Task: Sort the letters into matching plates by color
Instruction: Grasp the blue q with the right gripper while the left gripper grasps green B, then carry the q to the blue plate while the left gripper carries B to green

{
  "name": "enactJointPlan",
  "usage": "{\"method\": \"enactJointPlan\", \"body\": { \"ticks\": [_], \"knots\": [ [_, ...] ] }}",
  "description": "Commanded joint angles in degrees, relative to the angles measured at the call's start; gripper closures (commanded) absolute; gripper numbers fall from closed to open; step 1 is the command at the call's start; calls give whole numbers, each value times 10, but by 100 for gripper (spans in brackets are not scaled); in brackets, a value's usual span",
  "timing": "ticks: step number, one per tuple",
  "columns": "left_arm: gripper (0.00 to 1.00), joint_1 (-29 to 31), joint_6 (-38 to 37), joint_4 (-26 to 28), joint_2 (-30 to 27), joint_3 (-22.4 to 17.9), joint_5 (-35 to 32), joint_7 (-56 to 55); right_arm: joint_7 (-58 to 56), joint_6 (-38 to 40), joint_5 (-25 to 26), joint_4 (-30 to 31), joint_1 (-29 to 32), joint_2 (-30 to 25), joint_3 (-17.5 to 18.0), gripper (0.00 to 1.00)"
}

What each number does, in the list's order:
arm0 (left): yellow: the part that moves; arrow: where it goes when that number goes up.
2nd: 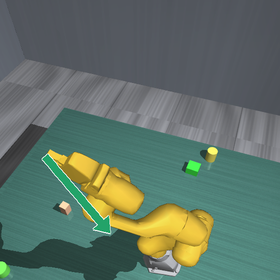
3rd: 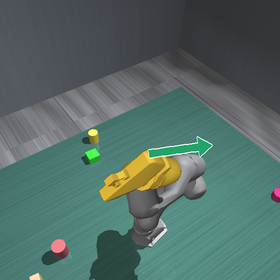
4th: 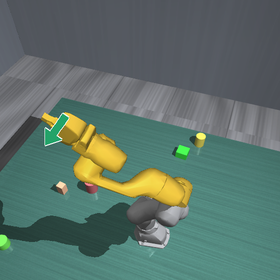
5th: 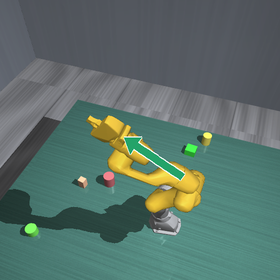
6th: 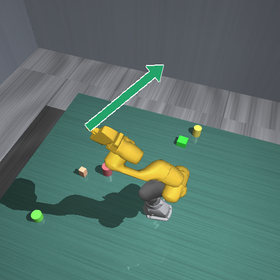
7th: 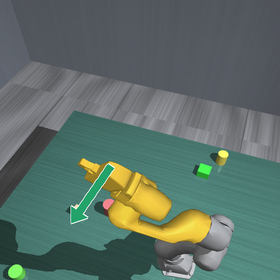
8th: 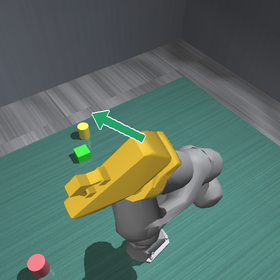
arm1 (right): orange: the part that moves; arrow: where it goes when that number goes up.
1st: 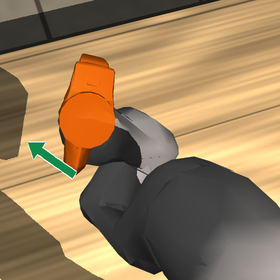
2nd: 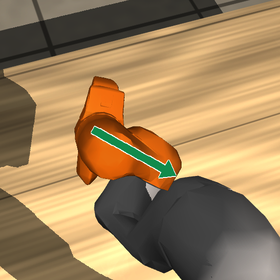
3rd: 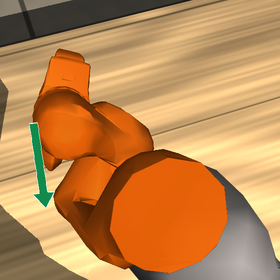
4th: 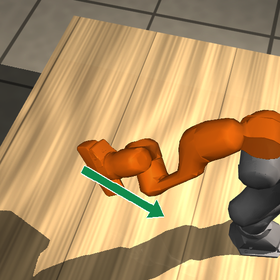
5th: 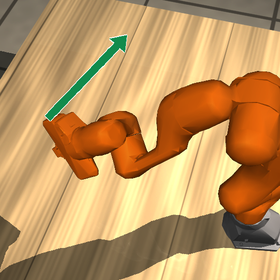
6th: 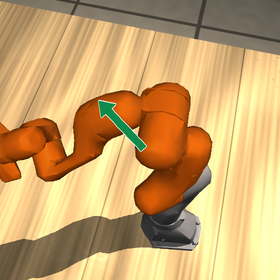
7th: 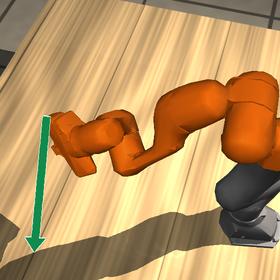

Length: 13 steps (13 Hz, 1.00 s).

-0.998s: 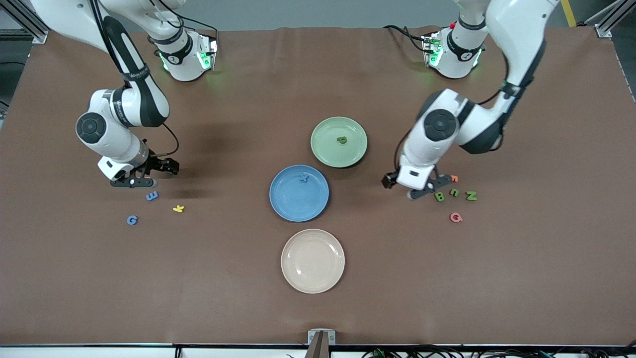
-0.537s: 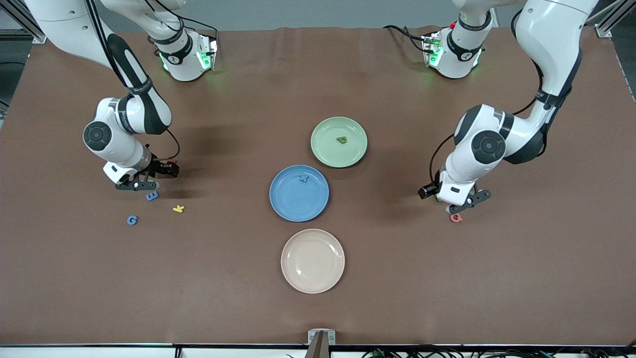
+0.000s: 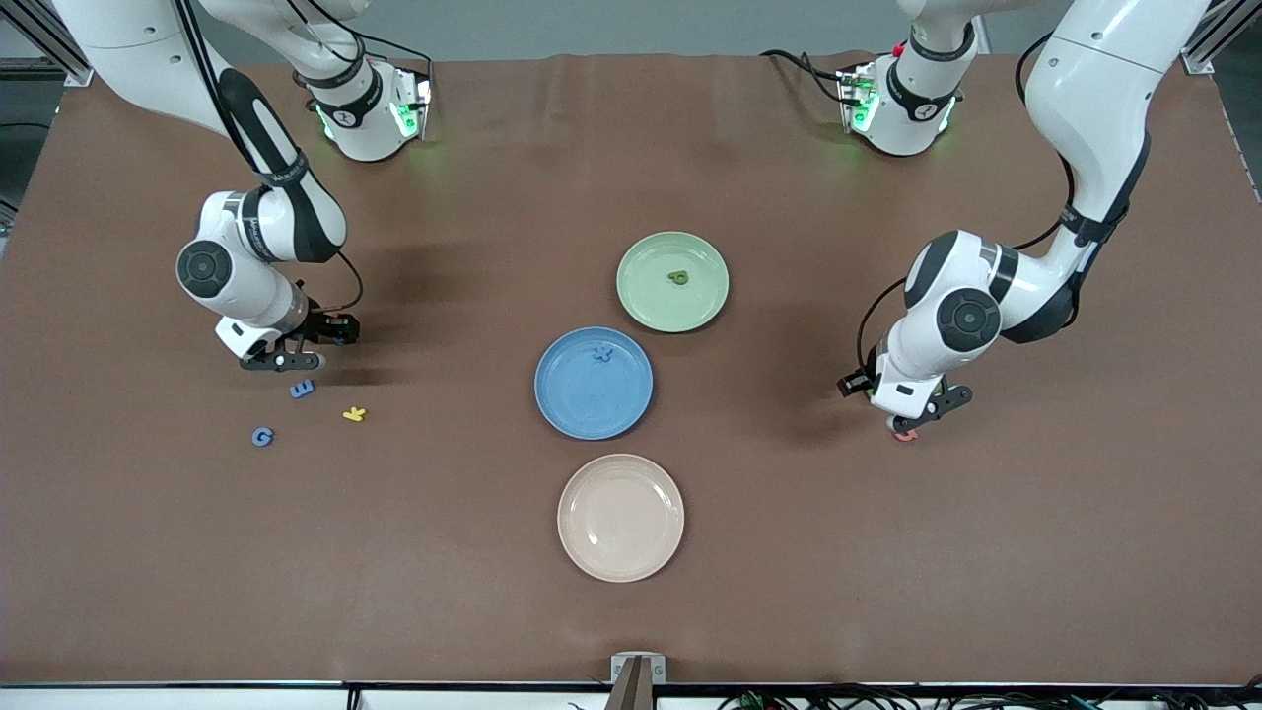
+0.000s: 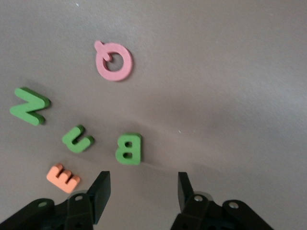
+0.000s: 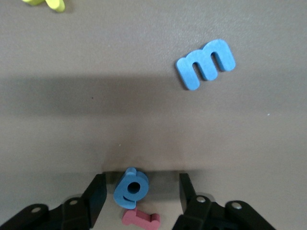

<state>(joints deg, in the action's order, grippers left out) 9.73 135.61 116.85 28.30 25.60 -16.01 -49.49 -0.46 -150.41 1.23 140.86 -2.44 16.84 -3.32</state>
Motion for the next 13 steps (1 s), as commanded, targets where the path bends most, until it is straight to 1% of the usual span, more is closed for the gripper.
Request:
{"method": "enactJointPlan", "body": {
  "ticks": [1, 3, 6, 8, 11, 13],
  "knots": [
    [38, -2, -2, -18, 17, -10, -19, -7, -2, -11, 1, 14, 10, -7, 10, 37],
    [38, 0, -2, -22, 24, -17, -41, -9, -2, -11, 0, 14, 9, -7, 10, 44],
    [40, 2, 0, -29, 37, -17, -42, -18, -1, -11, 0, 13, 9, -6, 11, 56],
    [42, 1, 1, -29, 39, -17, -42, -19, -1, -11, 0, 13, 9, -3, 11, 61],
    [45, 3, 4, -29, 48, -17, -41, -20, -1, -11, 0, 13, 8, -2, 12, 72],
    [49, 3, 8, -29, 52, -17, -38, -20, -1, -11, -1, 13, 3, -2, 12, 78]
  ]
}}
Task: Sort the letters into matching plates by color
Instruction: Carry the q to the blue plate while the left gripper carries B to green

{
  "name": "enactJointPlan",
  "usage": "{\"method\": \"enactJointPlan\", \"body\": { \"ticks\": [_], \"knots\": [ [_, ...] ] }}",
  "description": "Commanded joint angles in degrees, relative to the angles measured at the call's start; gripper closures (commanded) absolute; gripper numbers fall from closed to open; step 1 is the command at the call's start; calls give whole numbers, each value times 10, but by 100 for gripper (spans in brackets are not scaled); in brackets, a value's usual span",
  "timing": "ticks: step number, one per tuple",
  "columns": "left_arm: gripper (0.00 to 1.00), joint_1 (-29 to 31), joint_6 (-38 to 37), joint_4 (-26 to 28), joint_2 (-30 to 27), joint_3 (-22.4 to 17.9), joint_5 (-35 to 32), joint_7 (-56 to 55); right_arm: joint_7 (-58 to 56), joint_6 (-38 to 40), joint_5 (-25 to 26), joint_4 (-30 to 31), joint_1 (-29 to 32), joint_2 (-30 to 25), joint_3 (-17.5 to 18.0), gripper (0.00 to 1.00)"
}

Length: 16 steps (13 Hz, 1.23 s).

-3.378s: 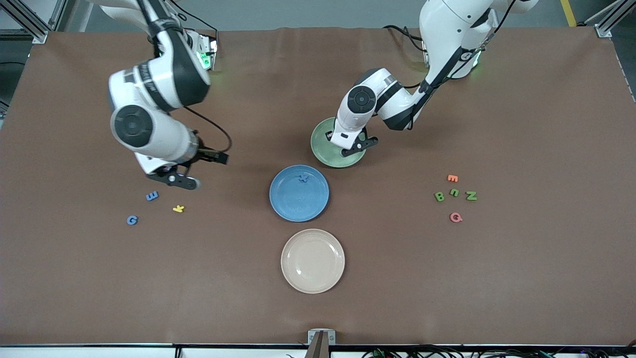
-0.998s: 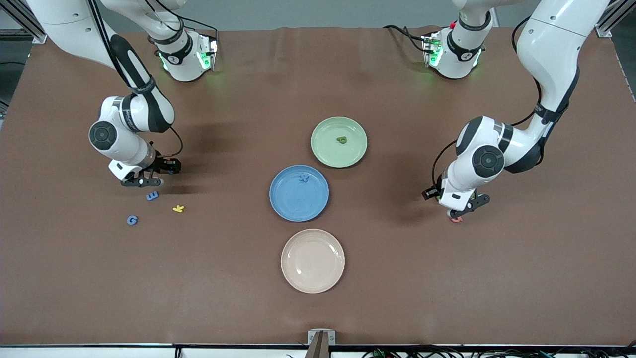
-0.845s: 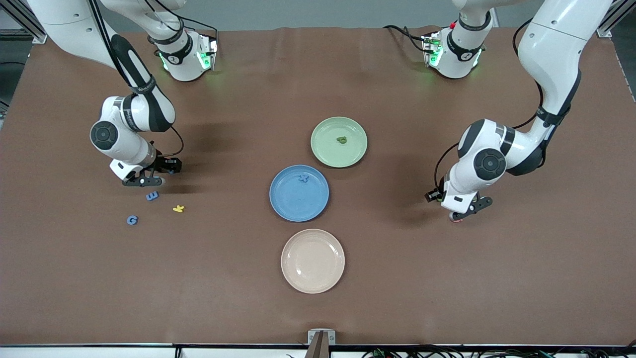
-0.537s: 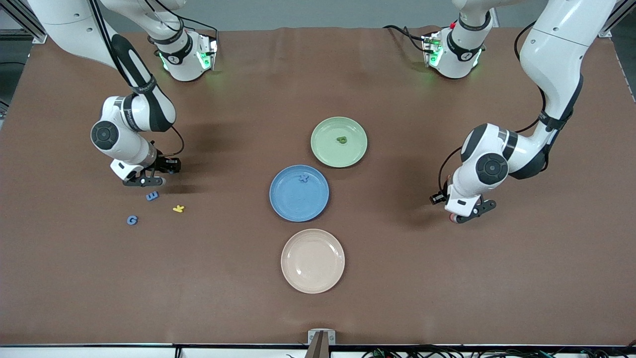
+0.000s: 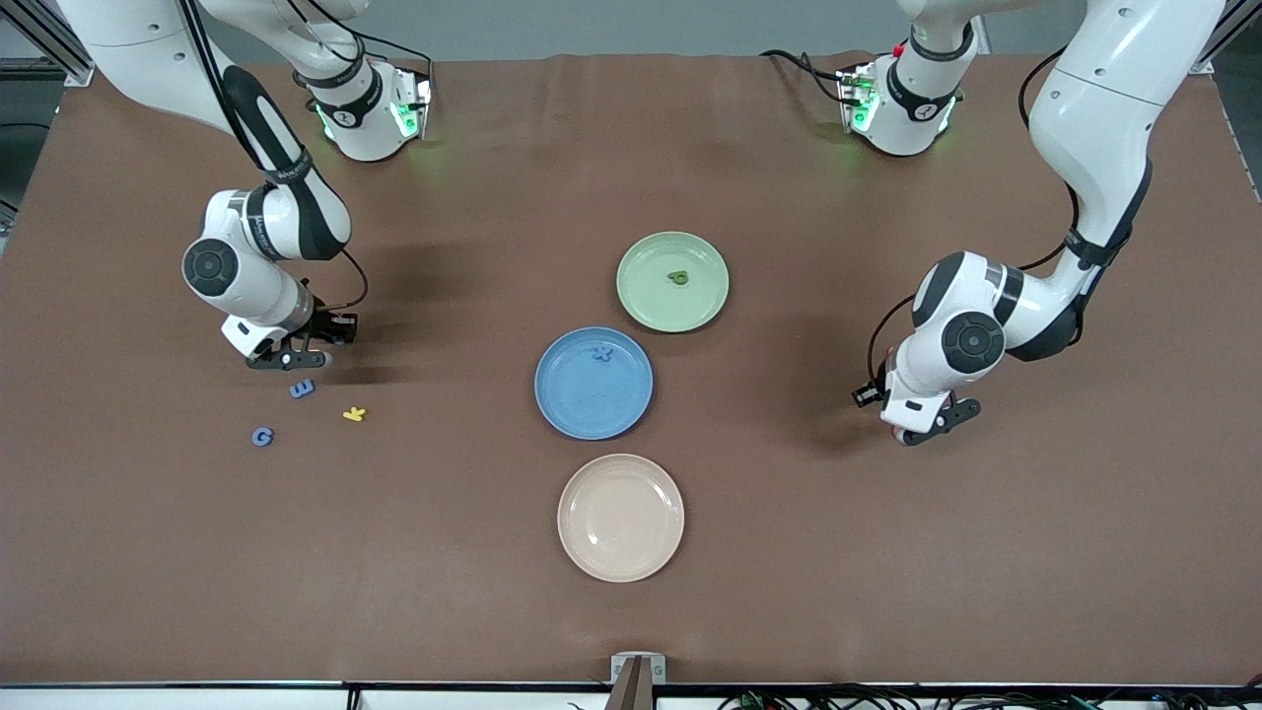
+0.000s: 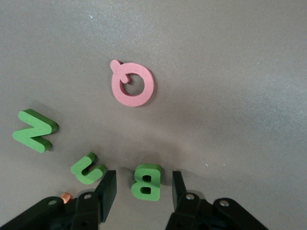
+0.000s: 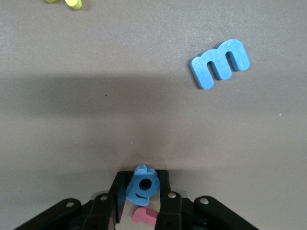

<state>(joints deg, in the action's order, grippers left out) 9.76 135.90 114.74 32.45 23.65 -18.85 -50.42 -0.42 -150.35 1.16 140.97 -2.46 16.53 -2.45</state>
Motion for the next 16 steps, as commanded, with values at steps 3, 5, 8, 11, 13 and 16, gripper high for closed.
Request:
{"method": "enactJointPlan", "body": {
  "ticks": [3, 5, 8, 11, 13, 16],
  "knots": [
    [68, 3, 5, -8, 17, 3, -8, -11, 0, -9, 1, 8, 2, 0, 3, 81],
    [93, 3, 5, -8, 12, 3, -10, -9, 1, -6, 0, 3, -7, -5, 4, 82],
    [100, 1, -2, -8, -15, 7, -12, -8, 2, 0, 0, -11, -31, -15, 3, 82],
    [99, 0, -37, -7, -57, 44, -8, -10, 17, 64, 0, -56, -53, -20, 4, 83],
    [99, 1, -68, -6, -78, 93, -1, -54, 69, 123, 0, -101, -89, -20, 4, 83],
    [99, -4, -71, -5, -81, 171, 2, -171, 180, 180, -5, -168, -155, -15, 4, 83]
  ]
}}
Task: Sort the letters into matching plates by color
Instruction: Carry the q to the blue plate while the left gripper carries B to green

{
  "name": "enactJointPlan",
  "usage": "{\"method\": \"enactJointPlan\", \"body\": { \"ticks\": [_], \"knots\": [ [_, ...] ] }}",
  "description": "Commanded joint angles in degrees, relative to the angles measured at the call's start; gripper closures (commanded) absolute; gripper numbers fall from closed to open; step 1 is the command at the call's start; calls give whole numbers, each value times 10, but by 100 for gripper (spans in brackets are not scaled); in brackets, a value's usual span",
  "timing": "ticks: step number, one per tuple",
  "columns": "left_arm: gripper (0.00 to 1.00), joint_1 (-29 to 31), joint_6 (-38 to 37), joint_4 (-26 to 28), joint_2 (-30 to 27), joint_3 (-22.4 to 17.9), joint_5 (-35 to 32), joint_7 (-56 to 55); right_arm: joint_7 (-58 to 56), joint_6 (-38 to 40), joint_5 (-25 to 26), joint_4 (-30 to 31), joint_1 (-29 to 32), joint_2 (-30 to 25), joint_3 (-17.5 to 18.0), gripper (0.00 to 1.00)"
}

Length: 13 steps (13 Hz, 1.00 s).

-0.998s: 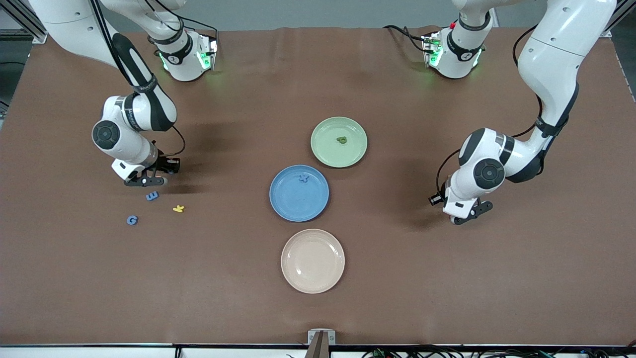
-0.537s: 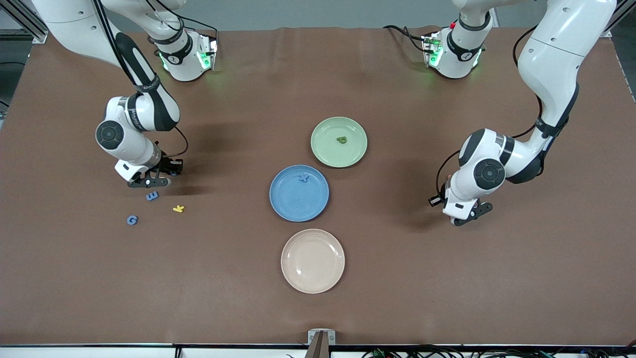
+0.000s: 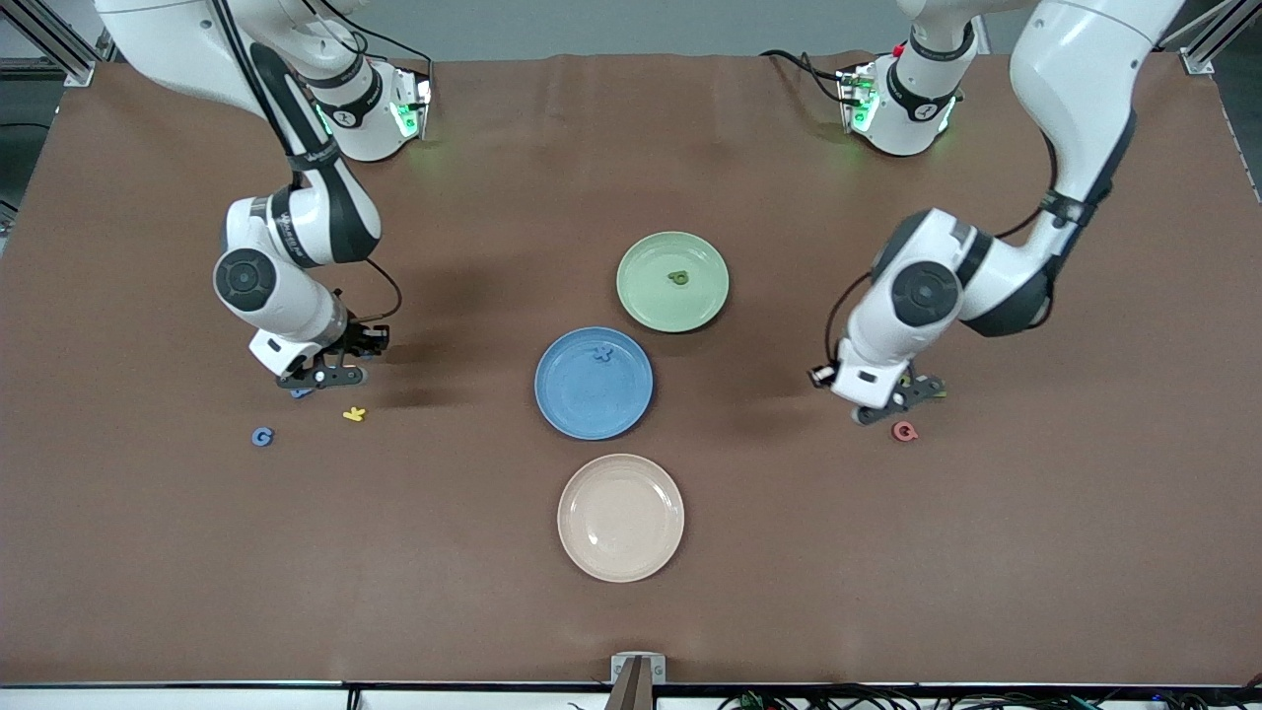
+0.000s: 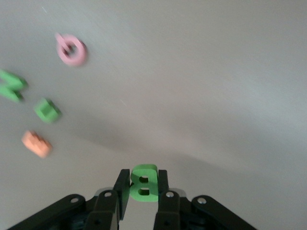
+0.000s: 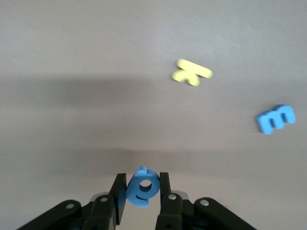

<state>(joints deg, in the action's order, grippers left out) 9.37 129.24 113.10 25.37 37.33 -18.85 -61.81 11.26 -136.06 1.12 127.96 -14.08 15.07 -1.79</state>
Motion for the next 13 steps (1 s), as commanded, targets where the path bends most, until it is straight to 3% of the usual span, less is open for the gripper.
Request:
{"method": "enactJointPlan", "body": {
  "ticks": [1, 5, 8, 13],
  "knots": [
    [99, -2, -5, 14, -8, 57, 2, -82, 104, 48, -22, -61, -65, 2, -3, 83],
    [99, -20, 0, 23, 4, 119, 2, -147, 202, 66, -122, -159, -139, 64, -3, 83],
    [99, -79, 5, 28, 17, 119, -1, -186, 290, 62, -130, -215, -192, 114, -4, 83],
    [99, -105, 66, 79, 28, 118, -7, -211, 367, 42, -133, -277, -241, 185, -3, 83]
  ]
}}
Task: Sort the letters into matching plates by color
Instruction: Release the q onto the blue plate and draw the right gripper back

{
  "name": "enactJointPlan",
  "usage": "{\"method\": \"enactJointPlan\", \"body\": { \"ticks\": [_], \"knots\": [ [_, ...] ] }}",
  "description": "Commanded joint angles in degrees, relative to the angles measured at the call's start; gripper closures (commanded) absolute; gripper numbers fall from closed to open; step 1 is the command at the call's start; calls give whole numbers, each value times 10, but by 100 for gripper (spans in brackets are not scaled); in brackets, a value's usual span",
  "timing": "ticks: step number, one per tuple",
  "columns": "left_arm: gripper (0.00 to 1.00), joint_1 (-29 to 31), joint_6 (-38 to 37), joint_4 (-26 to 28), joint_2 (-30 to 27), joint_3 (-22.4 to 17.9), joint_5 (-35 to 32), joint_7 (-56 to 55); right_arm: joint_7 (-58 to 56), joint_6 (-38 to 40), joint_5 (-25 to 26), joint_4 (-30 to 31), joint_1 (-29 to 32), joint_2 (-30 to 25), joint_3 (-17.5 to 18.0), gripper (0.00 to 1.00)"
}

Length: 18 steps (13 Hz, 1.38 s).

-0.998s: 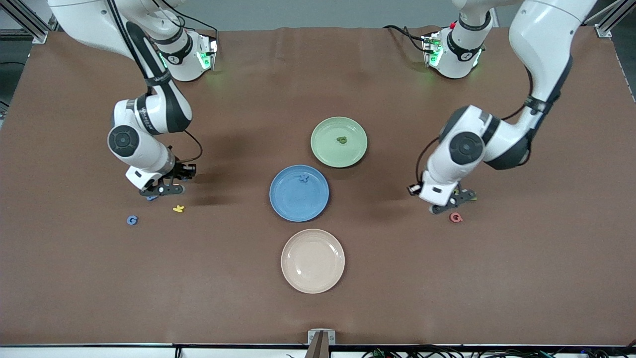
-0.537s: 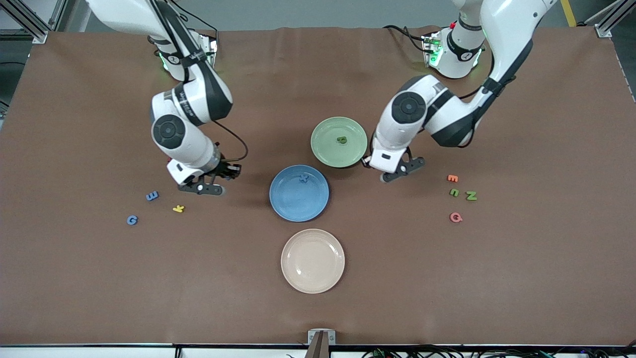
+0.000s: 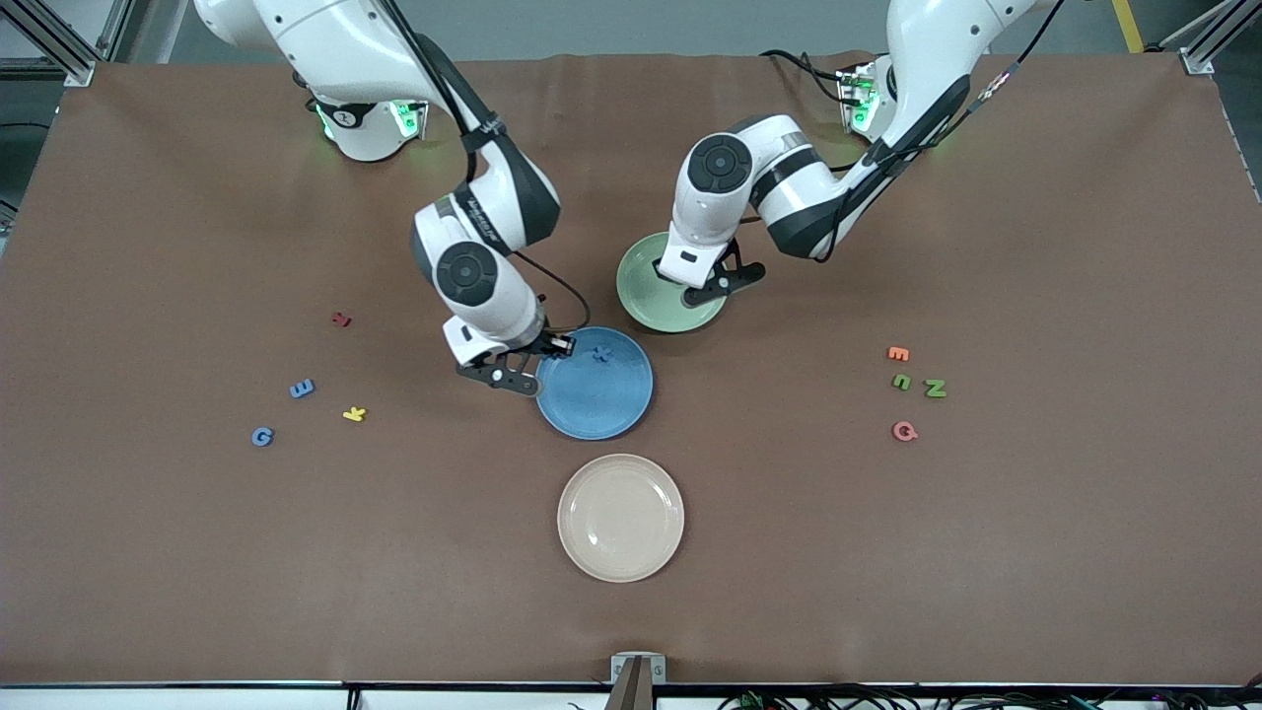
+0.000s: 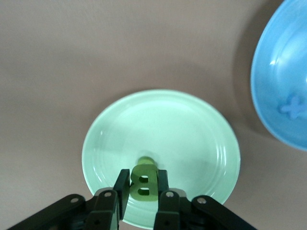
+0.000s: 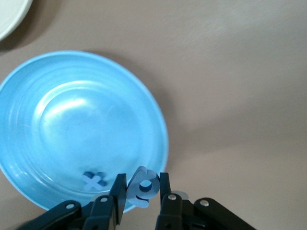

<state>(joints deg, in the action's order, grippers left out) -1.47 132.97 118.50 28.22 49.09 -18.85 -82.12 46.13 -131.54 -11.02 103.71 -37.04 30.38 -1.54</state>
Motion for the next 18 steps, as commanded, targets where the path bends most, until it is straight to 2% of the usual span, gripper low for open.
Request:
{"method": "enactJointPlan", "body": {
  "ticks": [1, 6, 8, 9, 10, 11, 13, 15, 18],
  "knots": [
    [99, -1, 35, 30, 3, 0, -7, -8, 29, -11, -12, -42, -18, 42, -7, 83],
    [100, -19, 61, 31, 31, -3, -7, -9, 26, -27, -11, -44, -13, 64, -7, 80],
    [100, -20, 61, 31, 38, -11, -28, -12, 31, -39, -11, -44, -17, 71, -7, 71],
    [100, -21, 61, 27, 42, -12, -32, -20, 32, -38, -11, -44, -18, 71, -7, 48],
    [100, -23, 62, 23, 52, -12, -34, -23, 32, -35, -11, -44, -19, 70, -7, 16],
    [100, -33, 62, 21, 54, -17, -46, -28, 31, -32, -11, -44, -19, 68, -7, 0],
    [100, -49, 62, 12, 61, -38, -58, -45, 25, -21, -10, -42, -13, 55, -7, 0],
    [100, -63, 62, 6, 69, -43, -58, -48, 21, 70, -9, -43, -3, 8, -12, 0],
    [100, -67, 62, 0, 73, -52, -58, -50, -37, 191, -4, -38, 49, -62, -13, 0]
  ]
}}
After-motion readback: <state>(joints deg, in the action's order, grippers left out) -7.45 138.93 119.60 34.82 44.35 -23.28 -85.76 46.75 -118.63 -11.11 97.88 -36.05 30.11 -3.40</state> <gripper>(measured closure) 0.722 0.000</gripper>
